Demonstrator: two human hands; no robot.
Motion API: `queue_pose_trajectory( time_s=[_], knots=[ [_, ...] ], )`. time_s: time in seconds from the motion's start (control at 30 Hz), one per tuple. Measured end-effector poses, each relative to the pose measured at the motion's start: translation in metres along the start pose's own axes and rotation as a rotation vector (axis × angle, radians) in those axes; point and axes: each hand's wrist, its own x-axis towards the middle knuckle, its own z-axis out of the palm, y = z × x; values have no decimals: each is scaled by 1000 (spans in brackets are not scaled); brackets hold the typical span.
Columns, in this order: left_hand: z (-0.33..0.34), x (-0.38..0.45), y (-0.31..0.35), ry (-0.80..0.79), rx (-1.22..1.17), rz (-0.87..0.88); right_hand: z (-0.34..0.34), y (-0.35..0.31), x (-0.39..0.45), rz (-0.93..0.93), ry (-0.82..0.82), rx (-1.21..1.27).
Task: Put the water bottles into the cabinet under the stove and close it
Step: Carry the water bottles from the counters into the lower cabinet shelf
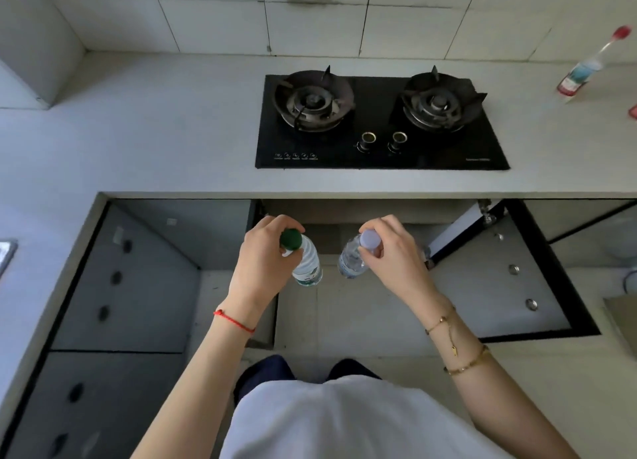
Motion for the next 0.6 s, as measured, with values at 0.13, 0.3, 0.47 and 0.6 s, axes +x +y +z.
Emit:
queue_pose_trajectory(
  time_s=[0.13, 0.3, 0.47, 0.6],
  knots=[
    [35, 14, 10, 31, 0, -18, -1, 33, 20, -2, -49, 21],
    [79, 43, 2, 11, 11, -95, 16, 66, 57, 22, -154, 35],
    [121, 75, -26, -37, 7, -139, 51, 93, 92, 11, -224, 29],
    [160, 98, -62, -51, 1, -171, 97, 127, 113, 5, -258, 26]
  ],
)
